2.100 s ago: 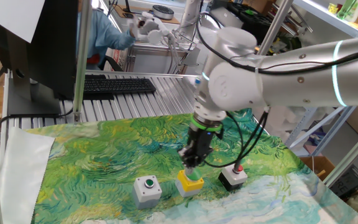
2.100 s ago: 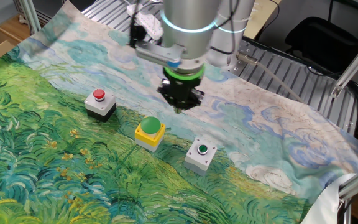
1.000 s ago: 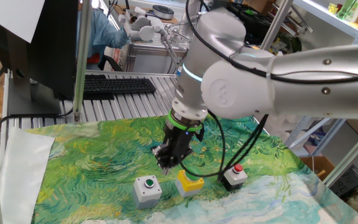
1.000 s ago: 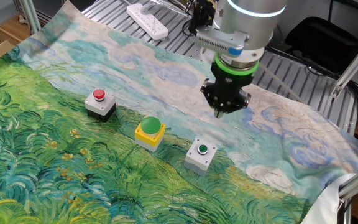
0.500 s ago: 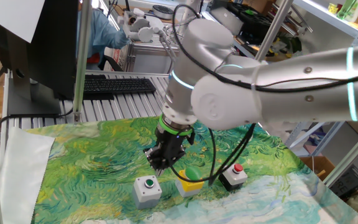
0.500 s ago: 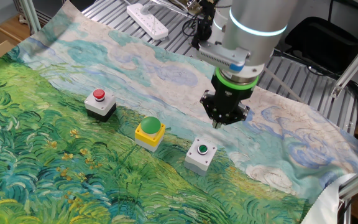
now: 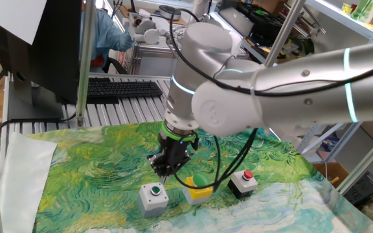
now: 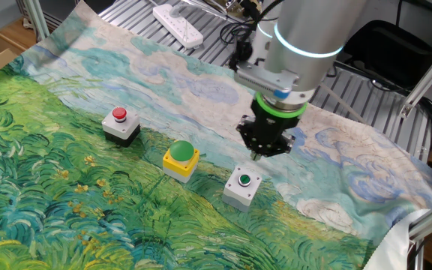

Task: Press three buttons from left to right in sequence

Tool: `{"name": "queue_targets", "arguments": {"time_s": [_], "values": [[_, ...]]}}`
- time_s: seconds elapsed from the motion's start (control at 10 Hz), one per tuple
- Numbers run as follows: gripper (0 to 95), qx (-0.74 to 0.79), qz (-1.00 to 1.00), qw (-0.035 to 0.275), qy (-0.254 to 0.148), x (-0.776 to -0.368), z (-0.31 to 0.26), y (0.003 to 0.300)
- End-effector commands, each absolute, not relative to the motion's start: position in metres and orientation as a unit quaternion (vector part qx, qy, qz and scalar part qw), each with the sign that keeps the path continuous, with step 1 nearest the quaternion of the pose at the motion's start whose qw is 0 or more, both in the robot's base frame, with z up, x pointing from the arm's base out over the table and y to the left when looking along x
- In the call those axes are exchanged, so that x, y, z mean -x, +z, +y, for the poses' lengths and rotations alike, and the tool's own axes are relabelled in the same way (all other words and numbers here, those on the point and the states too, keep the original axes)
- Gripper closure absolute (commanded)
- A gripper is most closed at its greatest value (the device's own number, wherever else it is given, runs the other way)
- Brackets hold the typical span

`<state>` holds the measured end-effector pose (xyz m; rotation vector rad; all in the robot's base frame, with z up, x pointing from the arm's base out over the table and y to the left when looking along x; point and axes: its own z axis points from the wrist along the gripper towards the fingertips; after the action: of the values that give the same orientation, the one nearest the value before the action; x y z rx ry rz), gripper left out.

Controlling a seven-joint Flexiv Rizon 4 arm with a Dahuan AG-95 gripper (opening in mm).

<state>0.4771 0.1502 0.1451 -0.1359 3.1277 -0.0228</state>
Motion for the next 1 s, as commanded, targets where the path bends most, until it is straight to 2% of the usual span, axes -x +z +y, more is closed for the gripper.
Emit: {"name": "queue_targets", "arguments": {"time_s": [0.1, 1.0], "values": [[95.0, 0.042, 0.999, 0.004, -0.007, -0.486, 0.146, 0.141], [95.0, 0.015, 1.000, 0.004, 0.014, -0.501, 0.152, 0.125]]}}
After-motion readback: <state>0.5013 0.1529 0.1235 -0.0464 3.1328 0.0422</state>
